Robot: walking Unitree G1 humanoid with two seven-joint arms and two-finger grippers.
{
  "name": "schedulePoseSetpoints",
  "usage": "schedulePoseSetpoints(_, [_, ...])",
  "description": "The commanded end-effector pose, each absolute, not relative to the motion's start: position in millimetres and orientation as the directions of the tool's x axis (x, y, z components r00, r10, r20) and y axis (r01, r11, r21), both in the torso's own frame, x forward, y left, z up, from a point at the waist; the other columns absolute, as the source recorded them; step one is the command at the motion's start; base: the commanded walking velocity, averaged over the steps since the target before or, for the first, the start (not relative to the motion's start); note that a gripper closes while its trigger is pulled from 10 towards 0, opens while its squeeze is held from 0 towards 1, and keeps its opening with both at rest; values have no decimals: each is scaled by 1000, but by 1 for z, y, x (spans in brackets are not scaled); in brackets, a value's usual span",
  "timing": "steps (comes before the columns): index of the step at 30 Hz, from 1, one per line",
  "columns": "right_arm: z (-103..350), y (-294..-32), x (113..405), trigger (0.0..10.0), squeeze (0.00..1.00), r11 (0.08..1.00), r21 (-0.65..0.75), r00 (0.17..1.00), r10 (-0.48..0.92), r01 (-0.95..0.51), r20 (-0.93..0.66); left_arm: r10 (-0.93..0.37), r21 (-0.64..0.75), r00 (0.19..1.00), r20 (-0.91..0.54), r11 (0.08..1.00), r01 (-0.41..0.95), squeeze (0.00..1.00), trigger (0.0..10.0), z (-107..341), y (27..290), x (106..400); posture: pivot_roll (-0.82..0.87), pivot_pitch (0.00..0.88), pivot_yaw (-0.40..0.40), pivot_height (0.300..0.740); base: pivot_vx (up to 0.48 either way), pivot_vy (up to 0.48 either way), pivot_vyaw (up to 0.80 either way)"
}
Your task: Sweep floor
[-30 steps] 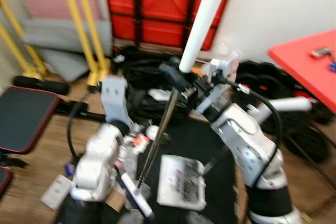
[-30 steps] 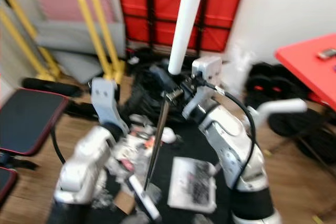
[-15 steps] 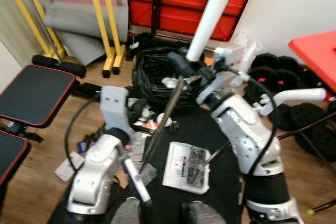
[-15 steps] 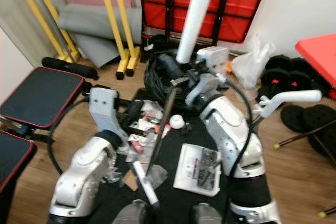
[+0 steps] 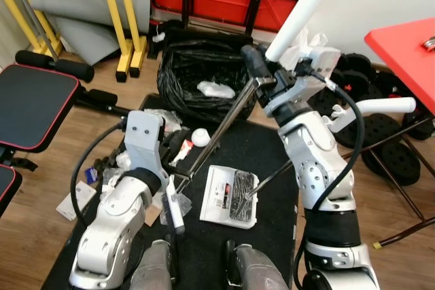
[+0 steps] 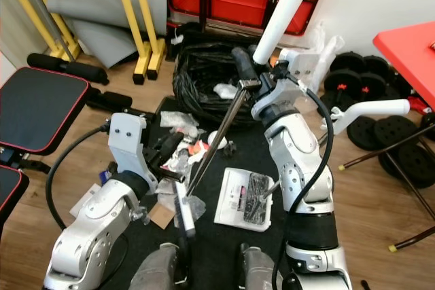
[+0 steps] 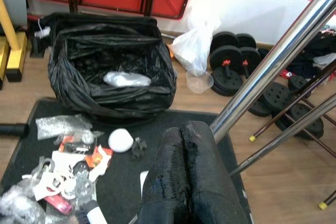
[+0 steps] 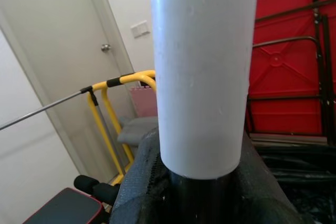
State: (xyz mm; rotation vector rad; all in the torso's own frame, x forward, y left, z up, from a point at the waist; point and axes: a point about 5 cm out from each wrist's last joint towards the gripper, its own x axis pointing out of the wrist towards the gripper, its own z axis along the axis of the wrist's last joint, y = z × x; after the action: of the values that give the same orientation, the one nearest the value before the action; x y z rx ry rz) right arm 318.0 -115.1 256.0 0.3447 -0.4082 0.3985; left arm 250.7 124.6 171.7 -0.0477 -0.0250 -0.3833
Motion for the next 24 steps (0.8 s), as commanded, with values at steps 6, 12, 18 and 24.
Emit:
schedulePoseSetpoints(6, [263,-123,320,10000,0,853,239,801,290,-464,523,-392,-50,920,3,919,391,0,10000,171,123,238,-81,392,-117,740,0,0,0])
schedulePoseSetpoints(12, [266,-119,329,10000,0,831,211,762,331,-515,557,-411,-49,912,-1,910,411,0,10000,174,122,229,-68,430,-107,740,0,0,0])
schedulePoseSetpoints(18, [273,-116,342,10000,0,801,217,722,340,-558,603,-456,-56,890,-12,889,455,0,10000,179,121,214,-40,478,-90,740,0,0,0])
schedulePoseSetpoints(24, [273,-114,344,10000,0,782,228,710,347,-580,613,-474,-58,881,-15,880,472,0,10000,182,120,207,-19,501,-82,740,0,0,0])
